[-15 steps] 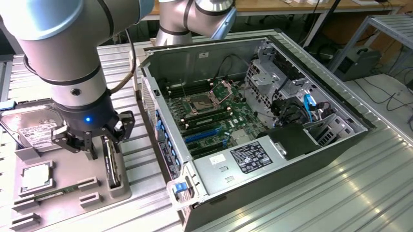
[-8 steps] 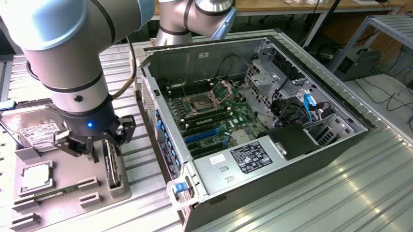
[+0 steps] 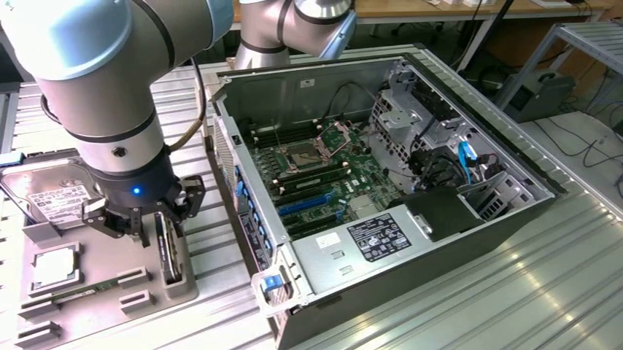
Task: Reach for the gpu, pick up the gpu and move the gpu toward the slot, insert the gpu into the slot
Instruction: 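Pick up the gpu and move the gpu toward the slot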
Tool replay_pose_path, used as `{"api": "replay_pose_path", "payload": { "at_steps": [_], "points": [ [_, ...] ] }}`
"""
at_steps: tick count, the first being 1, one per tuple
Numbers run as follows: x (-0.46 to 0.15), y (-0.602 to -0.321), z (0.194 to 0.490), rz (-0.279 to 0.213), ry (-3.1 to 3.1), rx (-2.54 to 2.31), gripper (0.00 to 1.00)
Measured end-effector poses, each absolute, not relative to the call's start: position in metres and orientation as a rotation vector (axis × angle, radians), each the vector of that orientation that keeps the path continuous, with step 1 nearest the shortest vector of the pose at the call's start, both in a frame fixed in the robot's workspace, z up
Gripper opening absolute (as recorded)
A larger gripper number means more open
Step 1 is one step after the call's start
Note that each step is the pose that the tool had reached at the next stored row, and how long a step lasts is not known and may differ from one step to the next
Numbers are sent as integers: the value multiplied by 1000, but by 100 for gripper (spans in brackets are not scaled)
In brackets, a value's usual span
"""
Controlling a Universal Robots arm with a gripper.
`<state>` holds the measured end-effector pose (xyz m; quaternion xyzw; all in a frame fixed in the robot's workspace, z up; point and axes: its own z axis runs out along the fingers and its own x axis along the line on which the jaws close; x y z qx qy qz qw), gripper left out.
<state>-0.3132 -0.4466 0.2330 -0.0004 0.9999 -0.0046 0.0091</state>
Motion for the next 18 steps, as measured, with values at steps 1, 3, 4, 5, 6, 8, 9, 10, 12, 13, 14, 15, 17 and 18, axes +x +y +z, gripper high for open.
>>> {"api": "replay_pose_path", "payload": {
  "at_steps": [1, 3, 4, 5, 6, 8, 9, 10, 12, 13, 14, 15, 17, 18],
  "points": [
    [-313, -447, 233, -15, 3123, -1, 49],
    [-313, -447, 233, -14, 3123, -1, 49],
    [-313, -447, 233, -15, 3123, -1, 49],
    [-313, -447, 233, -14, 3123, -1, 49],
    [-313, -447, 233, -14, 3123, -1, 49],
    [-313, -447, 233, -14, 3123, -1, 49],
    [-313, -447, 233, -14, 3123, -1, 48],
    [-313, -447, 233, -14, 3123, -1, 41],
    [-313, -447, 233, -14, 3123, -1, 41],
    [-313, -447, 233, -14, 3123, -1, 41],
    [-313, -447, 233, -15, 3123, -1, 41],
    [-313, -447, 233, -15, 3123, -1, 39],
    [-313, -447, 233, -15, 3123, -1, 32],
    [-313, -447, 233, -15, 3123, -1, 32]
  ]
}}
